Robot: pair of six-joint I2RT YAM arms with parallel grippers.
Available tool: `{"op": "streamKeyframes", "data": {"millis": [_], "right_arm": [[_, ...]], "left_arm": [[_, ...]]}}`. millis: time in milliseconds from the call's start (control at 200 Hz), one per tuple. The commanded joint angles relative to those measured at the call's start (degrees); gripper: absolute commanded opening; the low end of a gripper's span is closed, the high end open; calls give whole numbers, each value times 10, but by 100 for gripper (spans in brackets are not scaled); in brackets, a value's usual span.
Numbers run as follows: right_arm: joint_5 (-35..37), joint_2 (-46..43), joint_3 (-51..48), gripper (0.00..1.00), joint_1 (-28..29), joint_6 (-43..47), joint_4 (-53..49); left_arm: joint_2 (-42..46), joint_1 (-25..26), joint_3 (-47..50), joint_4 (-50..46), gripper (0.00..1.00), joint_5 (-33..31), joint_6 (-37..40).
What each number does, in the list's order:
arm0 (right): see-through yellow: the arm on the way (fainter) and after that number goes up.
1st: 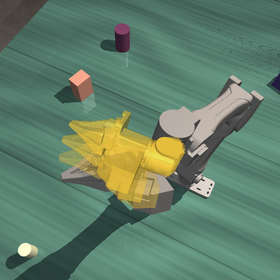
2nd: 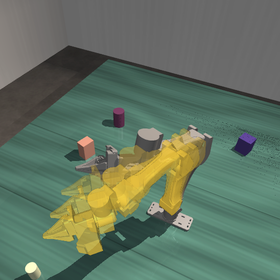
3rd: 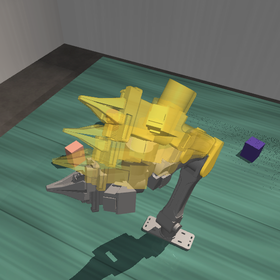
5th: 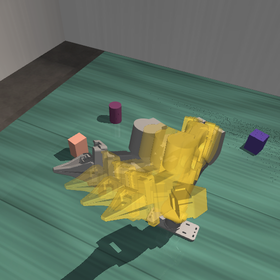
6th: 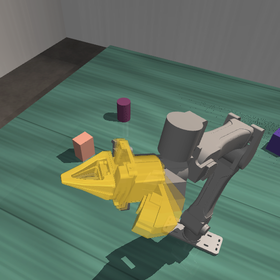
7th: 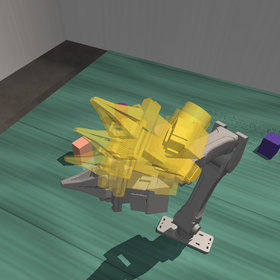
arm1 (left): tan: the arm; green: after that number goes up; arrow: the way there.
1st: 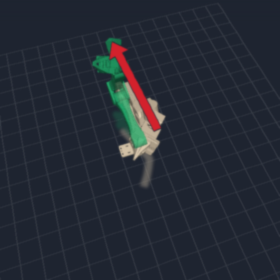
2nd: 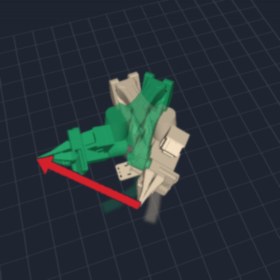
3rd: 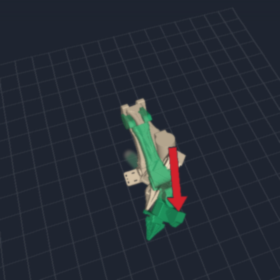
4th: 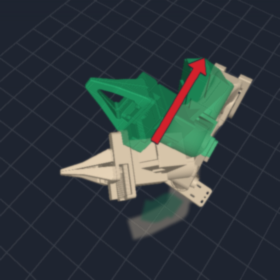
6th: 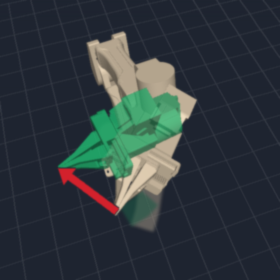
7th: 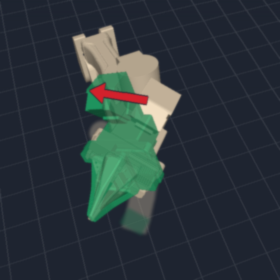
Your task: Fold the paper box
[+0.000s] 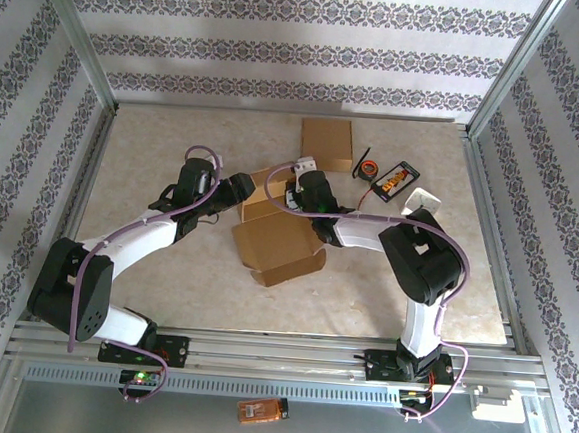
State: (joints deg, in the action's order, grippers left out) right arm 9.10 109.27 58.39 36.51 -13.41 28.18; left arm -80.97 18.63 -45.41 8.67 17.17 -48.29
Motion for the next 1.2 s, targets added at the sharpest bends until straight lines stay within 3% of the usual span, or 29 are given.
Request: {"op": "streamKeyframes", "data": {"millis": [0,140,345,455,525,745,854,989,1194], "right_arm": [[-12,18,14,4,2,-30,15],[-32,4,-3,0,4,-6,36],[-112,-106,-42,0,-28,91,-9],[-214,-193,-14,0,-76,175,-152],[-251,-221,56,0,-101,255,-293],[-201,-191,319,0,-80,541,-723],[-101,-131,411,0,-29,655,-860],[69,-40,467,0,34,744,-920],[75,63,472,0,92,829,-848]], "left_arm": [[2,-1,-8,14,67,12,2],[14,-1,0,25,67,12,-7],[117,-14,31,21,84,-57,31],[193,-19,37,-21,88,-122,68],[233,-21,41,-48,89,-159,92],[295,-26,59,-81,92,-205,129],[292,-27,59,-91,93,-189,120],[288,-29,61,-91,93,-174,107],[294,-30,70,-92,93,-168,95]]}}
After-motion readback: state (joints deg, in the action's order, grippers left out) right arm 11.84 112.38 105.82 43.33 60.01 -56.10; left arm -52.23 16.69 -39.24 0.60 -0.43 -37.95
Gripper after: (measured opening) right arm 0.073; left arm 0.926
